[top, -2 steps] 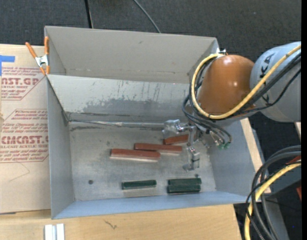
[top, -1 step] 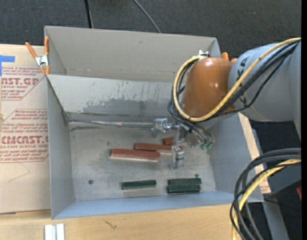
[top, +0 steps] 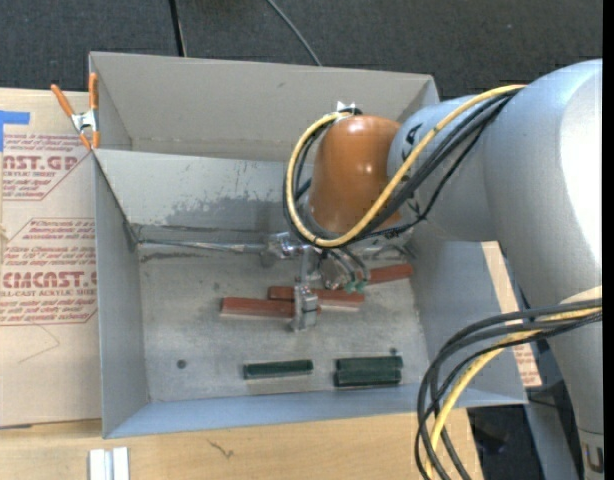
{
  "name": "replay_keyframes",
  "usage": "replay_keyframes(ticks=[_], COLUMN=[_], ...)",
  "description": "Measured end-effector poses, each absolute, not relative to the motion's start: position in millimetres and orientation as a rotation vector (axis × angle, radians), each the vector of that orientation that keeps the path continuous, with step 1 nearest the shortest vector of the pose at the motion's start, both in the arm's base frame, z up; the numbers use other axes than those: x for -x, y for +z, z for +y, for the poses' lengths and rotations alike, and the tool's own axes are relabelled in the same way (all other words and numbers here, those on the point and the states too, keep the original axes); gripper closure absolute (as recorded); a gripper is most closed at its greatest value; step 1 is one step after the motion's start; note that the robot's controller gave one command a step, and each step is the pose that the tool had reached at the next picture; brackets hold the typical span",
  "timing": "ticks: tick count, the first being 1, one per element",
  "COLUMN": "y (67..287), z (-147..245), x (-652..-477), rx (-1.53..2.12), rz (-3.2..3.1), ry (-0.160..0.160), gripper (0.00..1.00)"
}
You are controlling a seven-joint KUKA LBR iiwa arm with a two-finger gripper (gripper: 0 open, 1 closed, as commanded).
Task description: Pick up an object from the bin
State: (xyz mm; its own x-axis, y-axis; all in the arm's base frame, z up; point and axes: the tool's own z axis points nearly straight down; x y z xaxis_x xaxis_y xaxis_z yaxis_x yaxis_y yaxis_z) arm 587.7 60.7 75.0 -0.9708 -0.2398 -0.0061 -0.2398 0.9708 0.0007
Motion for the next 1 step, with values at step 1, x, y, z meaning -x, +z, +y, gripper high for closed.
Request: replay_keyframes(ticks=[1], y=[70.3], z=[31.5], x=[-590.4], rx=[0.673], rz=[3.066], ry=[0.000], gripper=[1.00])
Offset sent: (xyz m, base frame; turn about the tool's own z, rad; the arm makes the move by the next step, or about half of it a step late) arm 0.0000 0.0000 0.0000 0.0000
